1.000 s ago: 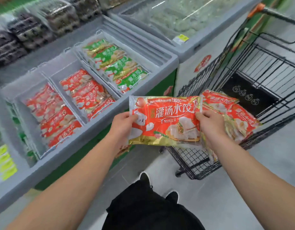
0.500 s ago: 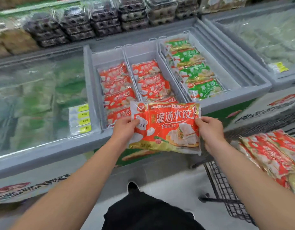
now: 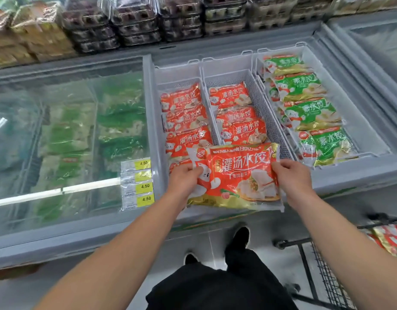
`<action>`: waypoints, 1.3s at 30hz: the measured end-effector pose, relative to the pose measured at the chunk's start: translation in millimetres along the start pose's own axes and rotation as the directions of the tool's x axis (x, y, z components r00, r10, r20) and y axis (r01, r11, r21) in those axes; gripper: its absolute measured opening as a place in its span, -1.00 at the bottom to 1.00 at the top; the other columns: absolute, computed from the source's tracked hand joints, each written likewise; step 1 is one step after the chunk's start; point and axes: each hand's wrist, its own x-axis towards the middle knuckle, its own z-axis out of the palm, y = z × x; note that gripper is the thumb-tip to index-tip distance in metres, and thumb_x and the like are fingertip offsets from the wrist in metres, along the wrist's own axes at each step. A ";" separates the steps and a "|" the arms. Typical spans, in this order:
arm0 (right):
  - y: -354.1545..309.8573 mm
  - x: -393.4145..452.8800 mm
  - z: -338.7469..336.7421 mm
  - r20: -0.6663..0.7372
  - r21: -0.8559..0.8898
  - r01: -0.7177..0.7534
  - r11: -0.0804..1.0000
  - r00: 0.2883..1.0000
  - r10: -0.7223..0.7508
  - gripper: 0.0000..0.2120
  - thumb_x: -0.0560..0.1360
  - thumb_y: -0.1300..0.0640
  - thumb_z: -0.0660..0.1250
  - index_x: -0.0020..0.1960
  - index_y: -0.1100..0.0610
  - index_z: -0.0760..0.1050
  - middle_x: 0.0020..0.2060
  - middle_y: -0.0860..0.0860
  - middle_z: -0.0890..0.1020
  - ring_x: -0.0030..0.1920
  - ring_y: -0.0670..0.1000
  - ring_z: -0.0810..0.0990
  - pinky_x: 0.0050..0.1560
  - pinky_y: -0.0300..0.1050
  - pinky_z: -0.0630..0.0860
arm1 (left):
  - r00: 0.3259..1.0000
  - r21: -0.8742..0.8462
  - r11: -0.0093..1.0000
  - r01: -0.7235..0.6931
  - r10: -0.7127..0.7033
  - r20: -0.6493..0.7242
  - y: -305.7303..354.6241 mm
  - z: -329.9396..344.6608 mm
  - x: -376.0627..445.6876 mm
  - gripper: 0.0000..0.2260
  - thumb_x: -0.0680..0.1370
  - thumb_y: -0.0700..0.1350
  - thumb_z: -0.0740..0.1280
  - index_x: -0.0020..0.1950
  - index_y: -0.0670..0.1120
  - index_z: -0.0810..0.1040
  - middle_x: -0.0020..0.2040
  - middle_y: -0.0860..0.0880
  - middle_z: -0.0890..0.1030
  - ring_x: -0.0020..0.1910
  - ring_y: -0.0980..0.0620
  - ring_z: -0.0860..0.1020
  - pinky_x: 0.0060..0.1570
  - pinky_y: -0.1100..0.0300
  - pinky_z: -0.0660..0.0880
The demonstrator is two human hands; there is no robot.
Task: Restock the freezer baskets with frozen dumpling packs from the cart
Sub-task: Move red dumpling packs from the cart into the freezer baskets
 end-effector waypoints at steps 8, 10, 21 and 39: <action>-28.5 123.0 14.7 0.070 -0.021 -0.003 1.000 0.998 0.004 -0.76 0.54 0.12 0.33 -0.24 0.19 0.63 -0.27 0.11 0.70 -0.20 0.09 0.64 -0.07 0.10 0.57 | 0.997 -0.035 0.999 0.039 -0.041 -0.070 44.8 44.1 78.6 -0.89 0.54 -0.10 0.37 -0.17 -0.05 0.64 -0.11 -0.02 0.72 0.00 -0.07 0.68 0.14 -0.10 0.59; -42.5 169.2 12.8 0.071 -0.013 -0.009 1.000 0.997 0.009 -0.76 0.53 0.12 0.33 -0.25 0.22 0.62 -0.28 0.11 0.69 -0.22 0.10 0.61 -0.14 0.02 0.54 | 0.993 -0.044 0.997 0.061 -0.065 -0.095 65.8 65.3 106.3 -0.89 0.56 -0.09 0.36 -0.11 -0.06 0.66 -0.06 -0.04 0.73 0.02 -0.08 0.68 0.18 -0.12 0.57; -81.1 341.9 25.0 0.157 -0.080 -0.040 0.996 0.986 0.052 -0.69 0.47 0.07 0.30 -0.41 0.15 0.50 -0.37 0.12 0.64 -0.29 0.13 0.59 -0.22 -0.02 0.50 | 0.970 0.011 0.989 0.148 -0.143 -0.196 135.4 147.0 231.7 -0.73 0.36 0.08 0.41 -0.23 -0.13 0.58 -0.11 -0.12 0.67 0.05 -0.25 0.65 0.14 -0.23 0.57; -83.3 507.9 116.8 0.257 -0.222 -0.040 0.974 0.961 0.098 -0.73 0.51 0.16 0.21 -0.37 0.05 0.46 -0.45 -0.03 0.50 -0.37 0.05 0.45 -0.29 -0.10 0.32 | 0.934 0.019 0.948 0.317 -0.308 -0.183 173.1 201.0 401.0 -0.96 0.44 -0.14 0.38 -0.16 -0.02 0.61 -0.15 0.03 0.70 -0.08 -0.02 0.66 0.09 -0.01 0.61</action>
